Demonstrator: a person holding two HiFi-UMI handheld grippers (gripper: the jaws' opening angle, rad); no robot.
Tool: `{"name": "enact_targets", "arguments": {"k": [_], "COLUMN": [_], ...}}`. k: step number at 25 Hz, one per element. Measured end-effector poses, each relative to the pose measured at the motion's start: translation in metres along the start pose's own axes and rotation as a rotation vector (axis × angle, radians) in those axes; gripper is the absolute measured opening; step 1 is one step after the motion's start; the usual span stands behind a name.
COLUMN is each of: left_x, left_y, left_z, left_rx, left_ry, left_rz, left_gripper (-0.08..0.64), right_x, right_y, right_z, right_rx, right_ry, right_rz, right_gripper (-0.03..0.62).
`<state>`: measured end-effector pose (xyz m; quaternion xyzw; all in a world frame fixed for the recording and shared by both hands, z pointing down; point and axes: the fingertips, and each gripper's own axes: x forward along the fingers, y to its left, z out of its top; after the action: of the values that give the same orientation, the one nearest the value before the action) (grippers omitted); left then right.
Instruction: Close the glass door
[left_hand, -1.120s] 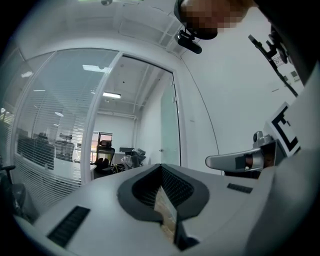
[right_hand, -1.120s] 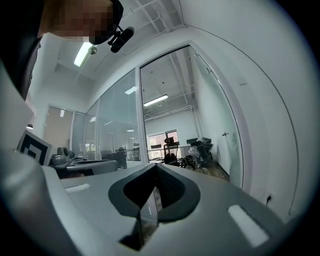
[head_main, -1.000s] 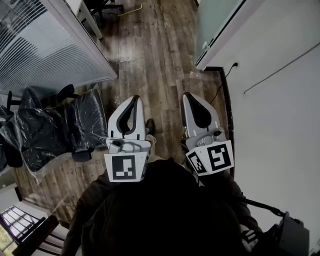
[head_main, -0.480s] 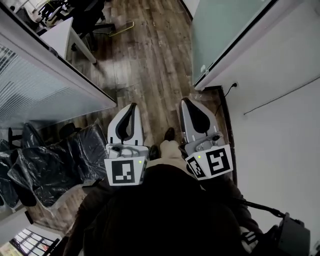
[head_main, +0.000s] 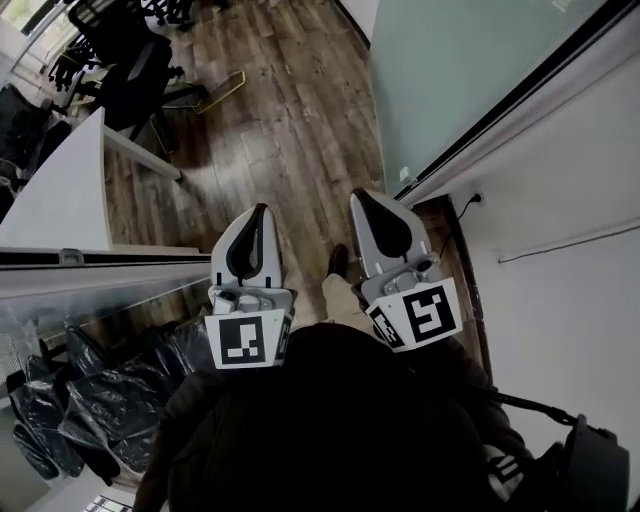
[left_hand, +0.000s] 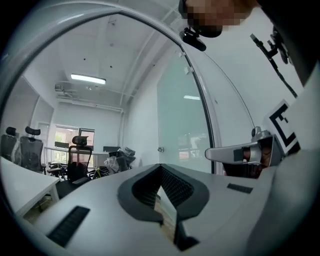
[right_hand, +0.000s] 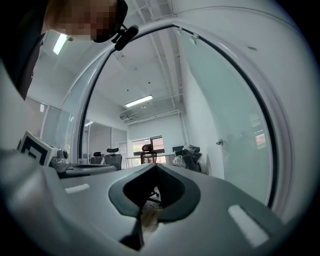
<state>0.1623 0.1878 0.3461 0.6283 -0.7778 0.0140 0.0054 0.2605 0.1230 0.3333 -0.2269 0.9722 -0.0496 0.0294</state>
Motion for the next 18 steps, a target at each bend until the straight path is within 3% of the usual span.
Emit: {"name": "enact_targets", "arguments": {"k": [5,9,12,18], "left_x": [0.143,0.185,0.216,0.393], "left_y": [0.009,0.043,0.070,0.117], "left_z": [0.029,0.038,0.047,0.010], "left_rx": [-0.015,-0.018,-0.031,-0.010], "left_ry": [-0.038,-0.022,-0.075,-0.049], "left_rz": [0.013,0.021,-0.003,-0.007], "left_gripper": [-0.003,-0.003,-0.003,-0.003], "right_x": [0.098,0.149,0.190,0.332], "right_y": [-0.099,-0.113,-0.118,-0.229], "right_z": [0.022,0.036,0.035,0.004], "right_rx": [0.012,-0.012,-0.021,-0.017], "right_ry": [0.006,0.010,0.022,0.023], "right_rz": [0.013,0.011,0.006,-0.009], "right_gripper": [0.002,0.002,0.002,0.002]}}
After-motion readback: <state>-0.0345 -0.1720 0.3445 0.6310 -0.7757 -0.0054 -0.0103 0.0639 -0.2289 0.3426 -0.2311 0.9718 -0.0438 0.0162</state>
